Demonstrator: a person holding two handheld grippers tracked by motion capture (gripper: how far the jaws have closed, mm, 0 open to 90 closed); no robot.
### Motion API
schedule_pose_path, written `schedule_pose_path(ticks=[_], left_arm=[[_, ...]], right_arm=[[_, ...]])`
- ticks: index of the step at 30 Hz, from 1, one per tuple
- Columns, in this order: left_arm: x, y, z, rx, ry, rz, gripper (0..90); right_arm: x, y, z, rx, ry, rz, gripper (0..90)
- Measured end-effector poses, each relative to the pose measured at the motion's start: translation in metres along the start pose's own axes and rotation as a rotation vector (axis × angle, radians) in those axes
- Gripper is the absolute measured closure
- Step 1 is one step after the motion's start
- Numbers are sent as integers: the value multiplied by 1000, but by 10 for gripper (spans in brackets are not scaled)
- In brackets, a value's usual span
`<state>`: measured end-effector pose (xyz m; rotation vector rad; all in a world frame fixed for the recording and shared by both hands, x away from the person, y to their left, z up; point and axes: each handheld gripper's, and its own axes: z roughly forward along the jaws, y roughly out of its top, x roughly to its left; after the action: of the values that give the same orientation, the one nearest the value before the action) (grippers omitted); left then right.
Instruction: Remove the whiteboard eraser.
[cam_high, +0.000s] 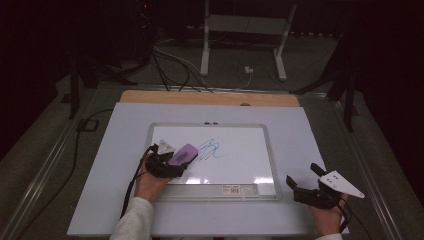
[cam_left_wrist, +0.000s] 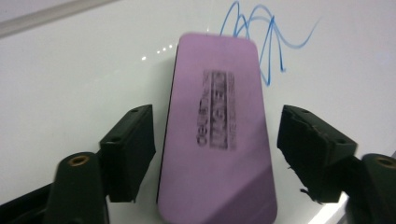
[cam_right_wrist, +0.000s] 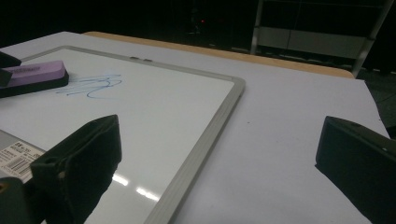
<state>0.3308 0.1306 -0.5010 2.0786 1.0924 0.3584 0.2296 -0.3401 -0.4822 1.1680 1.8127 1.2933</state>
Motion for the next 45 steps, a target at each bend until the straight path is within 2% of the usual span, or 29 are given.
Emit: schedule_pose_path(ticks=[6, 9, 12, 17, 23, 26, 36, 38, 45], left_arm=[[-1, 8, 8, 3, -6, -13, 301], [-1, 8, 12, 10, -3, -22, 346], [-2, 8, 14, 22, 10, -26, 406], [-3, 10, 14, 36, 33, -9, 414], [2, 11, 12, 42, 88, -25, 416], [1, 11, 12, 46, 96, -19, 416], [-20, 12, 15, 50, 55, 36, 416], [-23, 12, 15, 48, 47, 37, 416], [-21, 12, 15, 50, 43, 34, 416]], right_arm=[[0, 0, 0, 1, 1, -1, 7], [0, 0, 0, -1, 1, 1, 7], [0, 0, 0, 0, 1, 1, 7], [0, 0, 0, 0, 3, -3, 7], [0, 0, -1, -1, 1, -2, 7], [0, 0, 0, 0, 2, -1, 7], [1, 0, -1, 0, 2, -7, 7], [1, 0, -1, 1, 3, -7, 7], [0, 0, -1, 1, 2, -4, 7]])
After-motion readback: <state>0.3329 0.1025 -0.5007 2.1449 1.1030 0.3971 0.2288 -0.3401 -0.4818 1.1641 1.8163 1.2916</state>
